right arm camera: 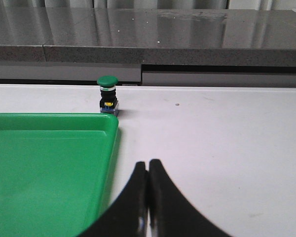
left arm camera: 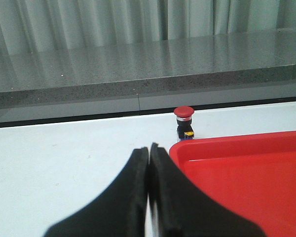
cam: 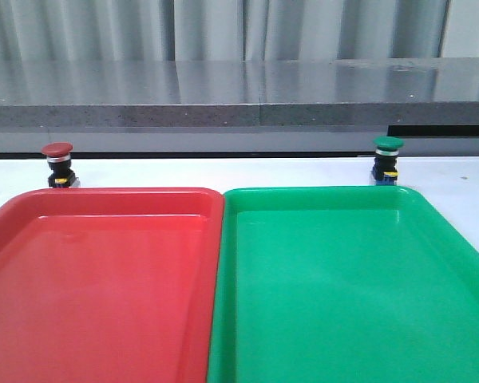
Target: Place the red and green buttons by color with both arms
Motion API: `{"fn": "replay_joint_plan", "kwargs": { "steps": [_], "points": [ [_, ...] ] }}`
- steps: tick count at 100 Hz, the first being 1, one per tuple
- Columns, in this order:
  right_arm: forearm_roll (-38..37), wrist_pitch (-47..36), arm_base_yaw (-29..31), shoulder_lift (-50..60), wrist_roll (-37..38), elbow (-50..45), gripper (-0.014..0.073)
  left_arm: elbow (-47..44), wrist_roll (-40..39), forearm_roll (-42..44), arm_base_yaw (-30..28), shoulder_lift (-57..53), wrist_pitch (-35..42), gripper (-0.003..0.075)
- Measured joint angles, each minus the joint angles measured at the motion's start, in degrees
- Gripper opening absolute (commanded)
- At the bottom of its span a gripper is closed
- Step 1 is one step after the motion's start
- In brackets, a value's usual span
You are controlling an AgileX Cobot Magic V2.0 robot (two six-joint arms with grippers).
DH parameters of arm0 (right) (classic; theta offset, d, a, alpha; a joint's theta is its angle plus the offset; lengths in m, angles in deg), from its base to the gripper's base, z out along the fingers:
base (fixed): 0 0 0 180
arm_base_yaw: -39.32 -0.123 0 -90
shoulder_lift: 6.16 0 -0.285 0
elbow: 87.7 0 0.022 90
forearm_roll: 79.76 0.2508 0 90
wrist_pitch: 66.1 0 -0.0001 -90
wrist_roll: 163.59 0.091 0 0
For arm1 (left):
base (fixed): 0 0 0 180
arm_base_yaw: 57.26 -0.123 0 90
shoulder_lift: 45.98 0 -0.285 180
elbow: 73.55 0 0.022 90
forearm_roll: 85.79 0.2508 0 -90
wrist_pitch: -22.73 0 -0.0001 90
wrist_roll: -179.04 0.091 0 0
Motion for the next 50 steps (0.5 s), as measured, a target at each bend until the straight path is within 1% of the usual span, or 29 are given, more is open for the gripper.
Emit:
{"fn": "replay_joint_plan", "kwargs": {
  "steps": [36,50],
  "points": [
    [0.0,0.0,0.0,0.0,0.0,0.0,-0.0067,0.0,0.0,0.0,0.0,0.0,0.2,-0.0019],
    [0.0,0.0,0.0,0.0,0.0,0.0,-0.0067,0.0,0.0,-1.8,0.0,0.0,0.9,-0.0019]
  ]
}}
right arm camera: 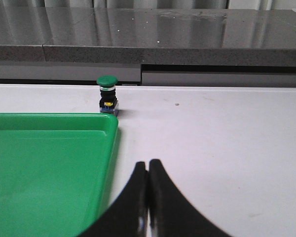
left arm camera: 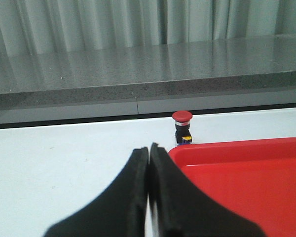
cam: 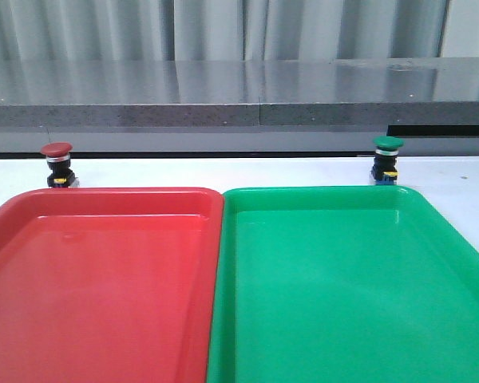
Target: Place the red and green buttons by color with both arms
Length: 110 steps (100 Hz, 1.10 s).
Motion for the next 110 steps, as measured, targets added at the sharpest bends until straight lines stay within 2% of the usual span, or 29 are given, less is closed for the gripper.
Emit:
{"fn": "replay_joint_plan", "kwargs": {
  "steps": [14,26,81,110],
  "points": [
    [0.0,0.0,0.0,0.0,0.0,0.0,-0.0067,2.2,0.0,-2.0,0.0,0.6,-3.2,-0.0019],
    [0.0,0.0,0.0,0.0,0.0,0.0,-0.0067,7.6,0.0,-2.7,0.0,6.0,-5.2,-0.0019],
    [0.0,0.0,0.0,0.0,0.0,0.0,-0.0067,42.8,0.0,-2.9,0.0,46.9,-23.7,-0.0019],
    [0.0,0.0,0.0,0.0,0.0,0.0,-0.0067,46.8,0.0,-2.9,0.0,55.9,-25.8,-0.0012]
  ]
}}
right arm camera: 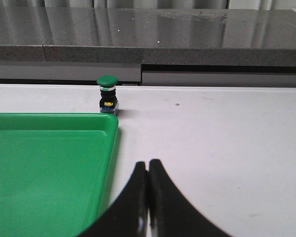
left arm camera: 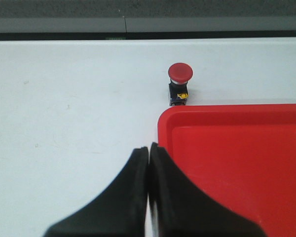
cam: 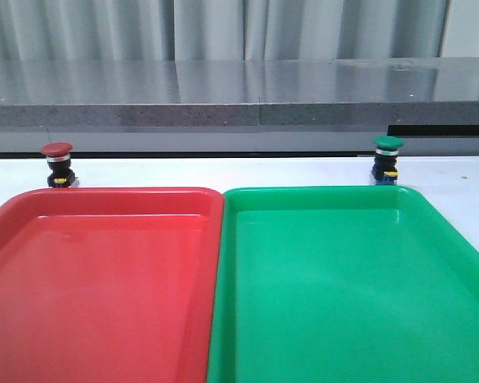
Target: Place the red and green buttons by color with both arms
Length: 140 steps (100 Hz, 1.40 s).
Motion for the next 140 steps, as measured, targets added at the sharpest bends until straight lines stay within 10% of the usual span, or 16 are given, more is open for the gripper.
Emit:
{"fn": "replay_joint_plan", "kwargs": {
  "steps": [15,40,140],
  "points": [
    [0.0,0.0,0.0,0.0,0.0,0.0,-0.0067,0.0,0.0,0.0,0.0,0.6,-0.4,0.0156],
    [0.0,0.0,0.0,0.0,0.0,0.0,-0.0067,0.2,0.0,-0.3,0.0,0.6,-0.7,0.0706],
    [0.0,0.0,0.0,0.0,0.0,0.0,-0.0067,24.0,0.0,-3.8,3.4,32.4,0.7,0.0652]
  ]
}}
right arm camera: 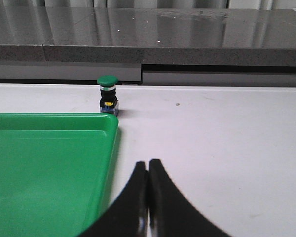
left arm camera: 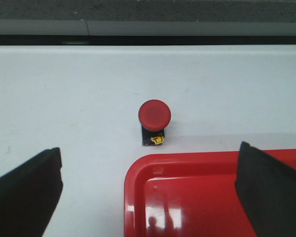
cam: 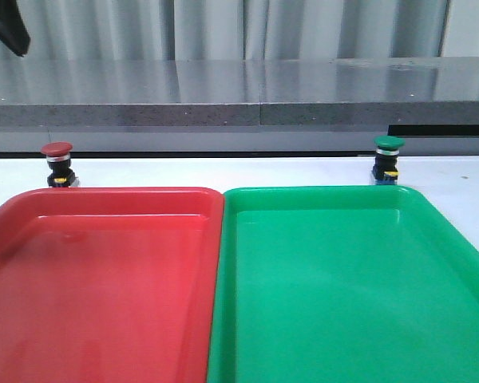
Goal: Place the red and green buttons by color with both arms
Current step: 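Lower the left gripper over the red-capped button and close on it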
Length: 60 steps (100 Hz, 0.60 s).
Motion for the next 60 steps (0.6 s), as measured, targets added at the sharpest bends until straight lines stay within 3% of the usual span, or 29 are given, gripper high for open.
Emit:
{"fn": "replay_joint_plan", "kwargs": {
  "steps": [60],
  "points": [
    [0.0,0.0,0.0,0.0,0.0,0.0,-0.0067,14.5,0.0,0.4,0.5,21.7,0.5,0.0649]
  ]
}}
